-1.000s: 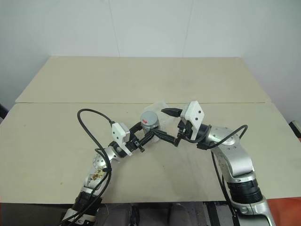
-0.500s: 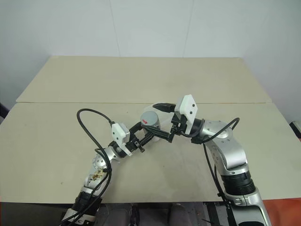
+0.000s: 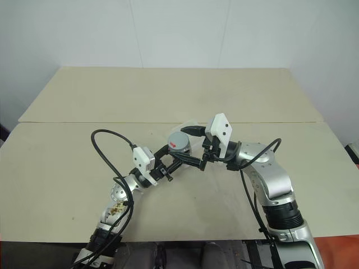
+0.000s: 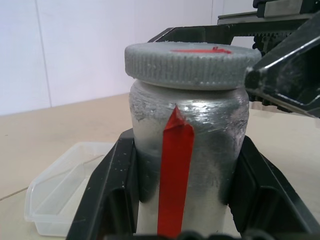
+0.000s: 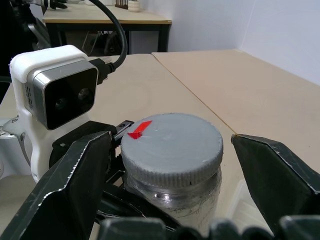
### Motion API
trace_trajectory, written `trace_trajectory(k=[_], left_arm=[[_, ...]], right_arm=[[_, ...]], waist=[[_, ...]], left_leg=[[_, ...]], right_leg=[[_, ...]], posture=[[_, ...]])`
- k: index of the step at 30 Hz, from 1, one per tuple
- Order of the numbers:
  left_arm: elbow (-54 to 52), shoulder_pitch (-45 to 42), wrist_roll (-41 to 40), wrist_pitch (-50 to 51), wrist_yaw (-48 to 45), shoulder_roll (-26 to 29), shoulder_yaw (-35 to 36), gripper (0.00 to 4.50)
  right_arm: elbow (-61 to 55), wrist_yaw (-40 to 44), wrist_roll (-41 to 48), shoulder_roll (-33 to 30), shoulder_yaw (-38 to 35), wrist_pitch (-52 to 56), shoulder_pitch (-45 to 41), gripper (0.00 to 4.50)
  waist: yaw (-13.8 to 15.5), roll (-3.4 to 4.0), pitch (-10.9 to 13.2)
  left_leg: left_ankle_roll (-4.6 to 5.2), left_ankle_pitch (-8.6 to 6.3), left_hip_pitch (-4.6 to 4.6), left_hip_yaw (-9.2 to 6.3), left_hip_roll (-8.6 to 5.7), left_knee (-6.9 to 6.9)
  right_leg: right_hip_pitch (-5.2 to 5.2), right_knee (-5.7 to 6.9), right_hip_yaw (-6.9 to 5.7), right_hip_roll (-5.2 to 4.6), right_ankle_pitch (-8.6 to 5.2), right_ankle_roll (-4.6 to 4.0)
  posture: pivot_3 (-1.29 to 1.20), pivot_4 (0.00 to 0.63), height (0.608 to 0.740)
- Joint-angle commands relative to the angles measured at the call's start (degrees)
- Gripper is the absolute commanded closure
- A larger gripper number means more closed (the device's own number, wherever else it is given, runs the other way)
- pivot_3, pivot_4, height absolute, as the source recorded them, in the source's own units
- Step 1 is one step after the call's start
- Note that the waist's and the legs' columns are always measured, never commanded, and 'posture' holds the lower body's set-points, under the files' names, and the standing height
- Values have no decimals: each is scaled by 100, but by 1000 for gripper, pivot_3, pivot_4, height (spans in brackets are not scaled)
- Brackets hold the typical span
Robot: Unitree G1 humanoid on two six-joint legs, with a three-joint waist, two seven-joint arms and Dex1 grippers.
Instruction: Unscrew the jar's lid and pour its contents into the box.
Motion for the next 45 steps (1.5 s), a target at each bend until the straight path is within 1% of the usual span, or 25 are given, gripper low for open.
trace_trajectory(k=[1, 10, 11, 12, 13, 15, 16, 23, 30, 35, 37, 41, 45], left_arm=[[-72, 7, 13, -108, 1, -21, -50, 2567], [-77, -12, -3, -73, -6, -1, -37, 2567], [-75, -17, -6, -69, -8, 2, -33, 2567], [-76, -18, -5, -66, -9, 6, -33, 2567], [-69, -24, -9, -64, -14, 11, -27, 2567], [-79, -18, -19, -49, -20, 15, -29, 2567], [-89, -13, -30, -31, -35, 21, -37, 2567], [-79, -15, -49, -16, -47, 13, -53, 2567], [-51, 19, 25, -85, -67, 53, -93, 2567], [-44, 20, 21, -75, -75, 62, -104, 2567], [-44, 17, 15, -64, -86, 67, -112, 2567], [-77, 29, -41, 14, -149, 113, -148, 2567], [-92, 58, -41, 15, -164, 119, -160, 2567]], right_arm=[[-156, -48, 15, 0, -122, -70, -83, 28], [-109, -97, -32, 50, -127, -147, -91, 28], [-105, -103, -34, 59, -129, -156, -93, 403], [-105, -111, -38, 67, -133, -160, -92, 605], [-97, -118, -46, 77, -132, -164, -99, 917], [-109, -115, -55, 81, -139, -180, -92, 1635], [-114, -122, -82, 83, -135, -205, -88, 1732], [-135, -126, -96, 107, -163, -213, -73, 1732], [-249, -124, 584, 169, -467, 326, -118, 1732], [-285, -216, 801, 246, -555, 557, -125, 1732], [-300, -236, 775, 249, -516, 581, -122, 1732], [-303, -265, 383, 230, -327, 221, -110, 1732], [-220, -300, 396, 308, -448, 115, -163, 1732]], waist=[[1, 0, 0], [0, 0, 0], [0, 0, 0], [0, 0, 0], [0, 0, 0], [-1, 0, 0], [0, 0, 0], [0, 0, 0], [1, 0, 0], [-1, 0, 0], [0, 0, 0], [-1, 0, 0], [-1, 0, 0]], left_leg=[[0, 0, 0, 0, 0, 0], [0, 0, 0, 0, 0, 0], [0, 0, 0, 0, 0, 0], [0, 0, 0, 0, 0, 0], [0, 0, 0, 0, 0, 0], [0, 0, 0, -1, 0, 0], [0, 0, 0, 0, 0, 0], [0, 0, 0, 0, 0, 0], [0, 0, 0, 0, 0, 0], [0, 0, 0, -1, 1, 0], [0, 0, 0, -1, 2, -1], [0, 0, 0, 0, 0, 0], [0, 0, 0, 0, 0, 0]], right_leg=[[0, 0, 0, 0, 0, 0], [0, 0, 0, 0, 0, 0], [0, 0, 0, 0, 0, 0], [0, 0, 0, 0, 0, 0], [0, 0, 0, 0, 0, 0], [0, 1, 0, 0, 0, 0], [0, 0, 0, 0, 0, 0], [0, 0, 0, 0, 0, 0], [0, 0, 0, 0, 0, 0], [0, 0, 0, 0, 0, 0], [0, 1, 0, 0, 0, 0], [0, 0, 0, 0, 0, 0], [-1, 0, 0, 0, 0, 0]], posture=[[0, 150, 740], [0, 150, 740], [0, 150, 740], [0, 150, 740], [0, 150, 740], [0, 150, 740], [0, 150, 740], [0, 150, 740], [0, 150, 740], [0, 150, 740], [0, 150, 740], [0, 150, 740], [0, 150, 740]])
